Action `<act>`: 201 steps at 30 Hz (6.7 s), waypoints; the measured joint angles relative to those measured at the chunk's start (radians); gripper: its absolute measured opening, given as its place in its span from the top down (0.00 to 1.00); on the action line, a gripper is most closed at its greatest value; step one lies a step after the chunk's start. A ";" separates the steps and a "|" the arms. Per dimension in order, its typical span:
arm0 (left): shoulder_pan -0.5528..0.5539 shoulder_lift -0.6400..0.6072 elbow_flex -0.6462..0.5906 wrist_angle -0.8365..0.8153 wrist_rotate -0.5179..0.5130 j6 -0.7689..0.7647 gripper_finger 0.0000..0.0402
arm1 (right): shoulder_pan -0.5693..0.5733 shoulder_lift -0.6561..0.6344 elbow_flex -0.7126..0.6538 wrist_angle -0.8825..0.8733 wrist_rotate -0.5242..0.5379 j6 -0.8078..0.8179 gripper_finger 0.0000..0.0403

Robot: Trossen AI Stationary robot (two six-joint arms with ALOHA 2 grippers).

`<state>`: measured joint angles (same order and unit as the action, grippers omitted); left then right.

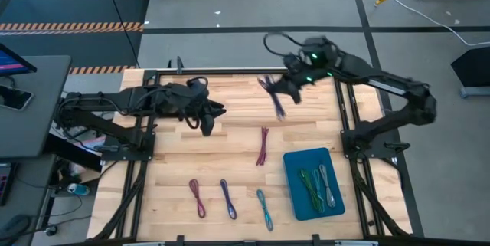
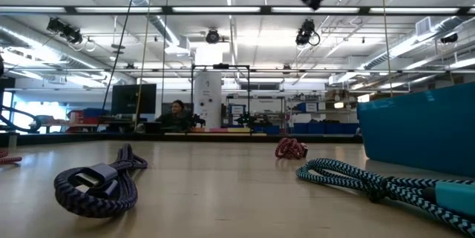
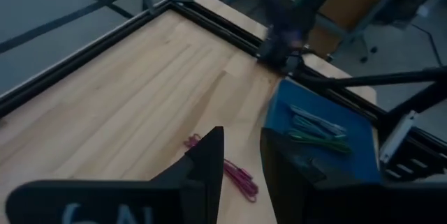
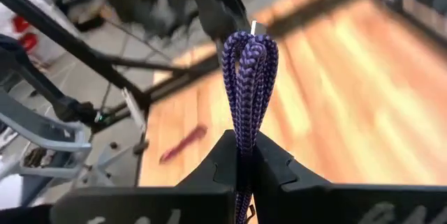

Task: Pick and place USB-C Cables
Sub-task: Put the top violet charger cable into the blue bin, then put the top pink charger cable into the blue bin

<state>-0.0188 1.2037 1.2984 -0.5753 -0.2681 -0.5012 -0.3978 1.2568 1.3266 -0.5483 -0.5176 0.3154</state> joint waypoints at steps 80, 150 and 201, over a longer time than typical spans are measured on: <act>0.225 0.000 0.000 -0.066 0.000 0.172 0.77 | 0.918 0.431 -0.146 -0.485 0.577 1.459 0.83; 0.224 0.000 0.000 -0.064 0.000 0.146 0.77 | 0.761 0.359 -0.153 -0.315 0.411 1.030 0.63; 0.224 0.001 0.000 -0.112 0.000 0.184 0.77 | 0.457 0.435 -0.410 0.276 0.625 0.962 0.46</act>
<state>0.2054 1.2045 1.2980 -0.6868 -0.2676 -0.3172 0.0589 1.6921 0.9161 -0.2718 0.1077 1.2774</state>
